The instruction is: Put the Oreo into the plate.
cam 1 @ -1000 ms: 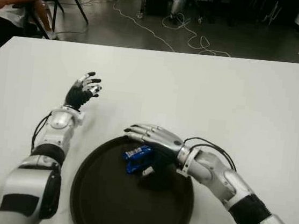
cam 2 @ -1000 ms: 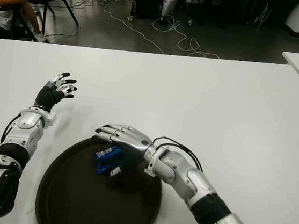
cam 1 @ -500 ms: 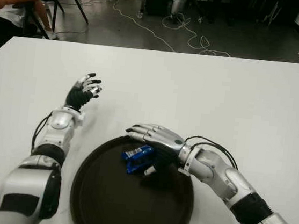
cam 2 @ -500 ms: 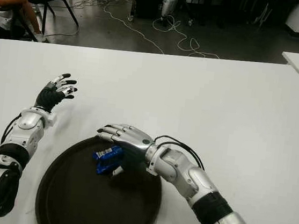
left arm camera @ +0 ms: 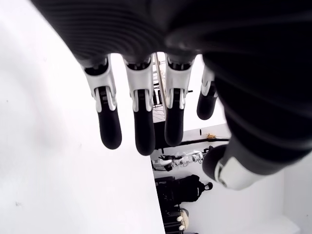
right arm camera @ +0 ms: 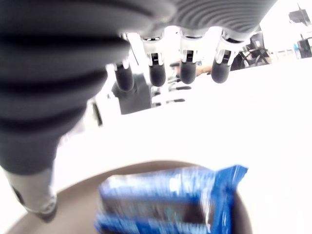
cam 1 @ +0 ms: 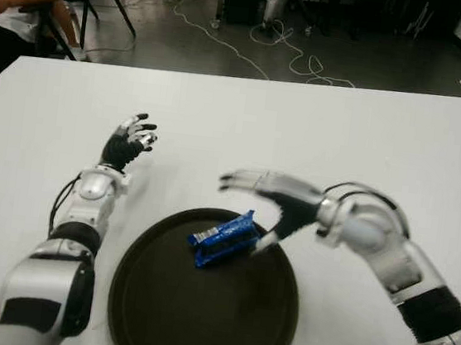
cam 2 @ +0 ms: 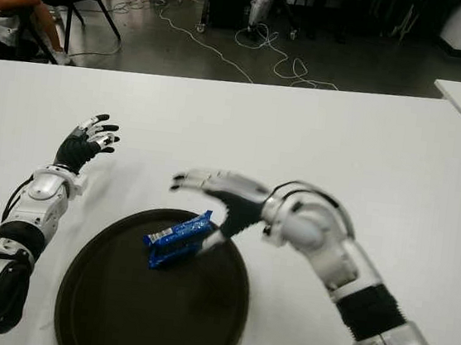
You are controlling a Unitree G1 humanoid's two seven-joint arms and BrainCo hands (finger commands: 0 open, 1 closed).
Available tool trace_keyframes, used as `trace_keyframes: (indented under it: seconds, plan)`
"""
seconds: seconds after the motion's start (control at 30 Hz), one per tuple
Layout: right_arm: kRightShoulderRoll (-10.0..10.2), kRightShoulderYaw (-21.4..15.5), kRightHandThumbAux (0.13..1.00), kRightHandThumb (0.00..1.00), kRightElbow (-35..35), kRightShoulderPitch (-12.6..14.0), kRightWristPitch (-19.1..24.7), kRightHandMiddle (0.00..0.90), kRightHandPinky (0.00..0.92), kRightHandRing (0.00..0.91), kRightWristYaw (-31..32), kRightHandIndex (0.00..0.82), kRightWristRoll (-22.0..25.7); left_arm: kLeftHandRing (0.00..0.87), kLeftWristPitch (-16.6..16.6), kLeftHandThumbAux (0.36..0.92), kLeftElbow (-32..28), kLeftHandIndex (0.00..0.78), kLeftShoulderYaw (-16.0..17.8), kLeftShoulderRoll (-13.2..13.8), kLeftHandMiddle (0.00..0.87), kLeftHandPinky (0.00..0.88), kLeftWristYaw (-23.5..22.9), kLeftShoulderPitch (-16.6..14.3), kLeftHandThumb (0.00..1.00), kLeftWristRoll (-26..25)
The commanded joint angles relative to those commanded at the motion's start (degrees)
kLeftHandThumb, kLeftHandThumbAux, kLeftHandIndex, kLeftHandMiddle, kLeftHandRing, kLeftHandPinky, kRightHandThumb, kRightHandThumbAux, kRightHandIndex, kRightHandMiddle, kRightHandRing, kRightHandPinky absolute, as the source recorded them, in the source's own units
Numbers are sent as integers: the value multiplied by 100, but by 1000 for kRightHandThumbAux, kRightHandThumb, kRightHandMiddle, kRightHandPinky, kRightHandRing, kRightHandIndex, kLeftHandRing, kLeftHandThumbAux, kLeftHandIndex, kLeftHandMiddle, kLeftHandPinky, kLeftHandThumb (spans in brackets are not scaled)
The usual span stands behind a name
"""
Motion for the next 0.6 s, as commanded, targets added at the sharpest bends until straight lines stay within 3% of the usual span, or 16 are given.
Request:
trace_keyframes:
  seconds: [0.07,0.13,0.2,0.3,0.4,0.5,0.6]
  plan:
    - [-95,-291,597,0,27,-73,4,0,0,0,145,0,474,251,7,658,3,134,-10,6,230,286,10,-2,211,12]
    - [-65,-543,594,0,193,-215,-19,0,0,0,210,0,860,251,20,659,7,133,-19,12,232,289,22,-5,214,23]
    - [36,-798,603,0,398,-346,2,0,0,0,264,0,1286,252,42,659,15,133,-21,20,232,294,25,-12,218,26]
    - [369,-1435,626,0,1590,-752,-185,15,29,5,-107,0,1764,254,58,660,22,133,4,14,233,302,6,-18,224,-6]
    - [688,-1689,681,0,2476,-985,-607,101,136,98,-805,32,1536,258,61,662,31,137,26,20,240,306,-19,-23,229,-32]
    - [885,-1802,737,0,4024,-1258,-1248,188,253,195,-1928,83,979,258,71,664,33,138,43,14,241,309,-39,-26,233,-56]
    - [1044,-1653,786,10,4958,-1522,-1208,263,340,278,-2977,141,487,257,78,664,29,136,44,4,238,309,-50,-24,237,-65]
